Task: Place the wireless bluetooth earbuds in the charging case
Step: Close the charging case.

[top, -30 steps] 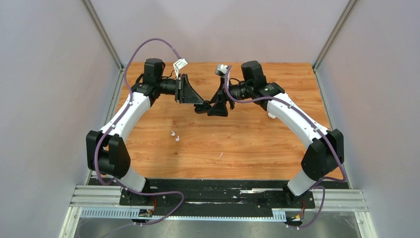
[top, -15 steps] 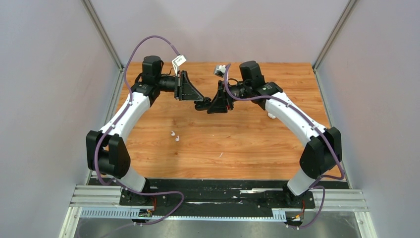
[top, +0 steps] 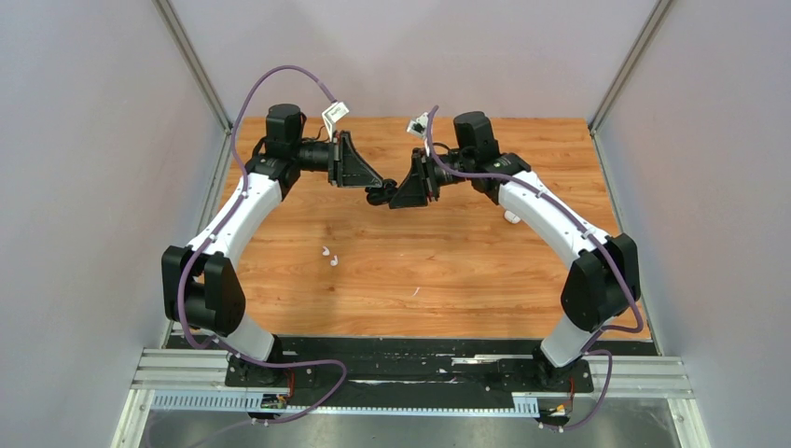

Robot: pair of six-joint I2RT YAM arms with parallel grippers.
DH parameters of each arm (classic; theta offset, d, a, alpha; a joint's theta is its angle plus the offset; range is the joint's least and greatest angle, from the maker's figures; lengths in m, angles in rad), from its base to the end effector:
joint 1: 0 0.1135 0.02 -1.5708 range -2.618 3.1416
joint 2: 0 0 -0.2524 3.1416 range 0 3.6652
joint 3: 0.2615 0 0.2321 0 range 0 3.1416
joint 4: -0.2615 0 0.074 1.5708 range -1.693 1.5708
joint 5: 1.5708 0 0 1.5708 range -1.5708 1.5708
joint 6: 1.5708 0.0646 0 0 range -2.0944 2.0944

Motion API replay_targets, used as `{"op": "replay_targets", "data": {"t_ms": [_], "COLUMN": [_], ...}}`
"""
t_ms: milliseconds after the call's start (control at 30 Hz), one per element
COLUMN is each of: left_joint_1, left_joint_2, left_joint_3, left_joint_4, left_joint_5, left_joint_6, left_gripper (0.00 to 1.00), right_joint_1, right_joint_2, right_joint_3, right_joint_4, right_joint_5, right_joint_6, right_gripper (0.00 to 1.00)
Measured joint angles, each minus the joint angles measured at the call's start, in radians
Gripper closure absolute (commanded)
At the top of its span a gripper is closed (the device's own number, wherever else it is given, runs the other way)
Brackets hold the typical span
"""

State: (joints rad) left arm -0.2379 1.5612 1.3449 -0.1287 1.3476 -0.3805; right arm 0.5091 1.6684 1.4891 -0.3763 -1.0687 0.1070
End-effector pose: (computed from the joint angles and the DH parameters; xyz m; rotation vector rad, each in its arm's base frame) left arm 0.3083 -0.1396 0.3465 0.8409 1.7845 -1.6764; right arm 0.2913 0.2274 0.3283 -1.0618 1.8587 1.4895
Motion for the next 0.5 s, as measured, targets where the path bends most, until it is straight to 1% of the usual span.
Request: {"op": "replay_targets", "data": {"t_ms": [67,233,267,300,333,367,400,433,467,500], "left_joint_1": [0.0,0.003,0.003,0.003,0.003,0.003,0.003,0.003,0.003,0.003], "left_joint_2": [0.0,0.0,0.0,0.0,0.0,0.0,0.0,0.0,0.0,0.0], "left_joint_3": [0.0,0.0,0.0,0.0,0.0,0.0,0.0,0.0,0.0,0.001], "left_joint_4": [-0.001,-0.003,-0.007,-0.01,-0.011,-0.012,-0.016,-0.022,-0.029,-0.047], "left_joint_5": [-0.003,-0.021,-0.026,-0.031,-0.038,-0.045,-0.052,-0.058,-0.064,-0.069], "left_joint_6": [0.001,0.009,0.012,0.016,0.019,0.022,0.027,0.032,0.043,0.056], "left_gripper": [1.0,1.0,0.98,0.92,0.81,0.75,0.65,0.61,0.53,0.51], "right_joint_1": [-0.003,-0.023,-0.026,-0.032,-0.035,-0.039,-0.043,-0.047,-0.05,-0.052], "right_joint_2": [0.0,0.016,0.02,0.026,0.031,0.038,0.045,0.052,0.061,0.068], "right_joint_3": [-0.003,-0.014,-0.018,-0.021,-0.021,-0.021,-0.021,-0.021,-0.021,-0.021], "right_joint_4": [0.012,0.067,0.08,0.096,0.109,0.122,0.135,0.143,0.156,0.166], "right_joint_5": [-0.004,-0.026,-0.032,-0.041,-0.047,-0.053,-0.062,-0.069,-0.078,-0.084], "right_joint_6": [0.03,0.127,0.144,0.171,0.191,0.212,0.232,0.248,0.264,0.277], "right_gripper": [0.75,0.96,0.99,1.0,1.0,1.0,1.0,1.0,1.0,1.0]}}
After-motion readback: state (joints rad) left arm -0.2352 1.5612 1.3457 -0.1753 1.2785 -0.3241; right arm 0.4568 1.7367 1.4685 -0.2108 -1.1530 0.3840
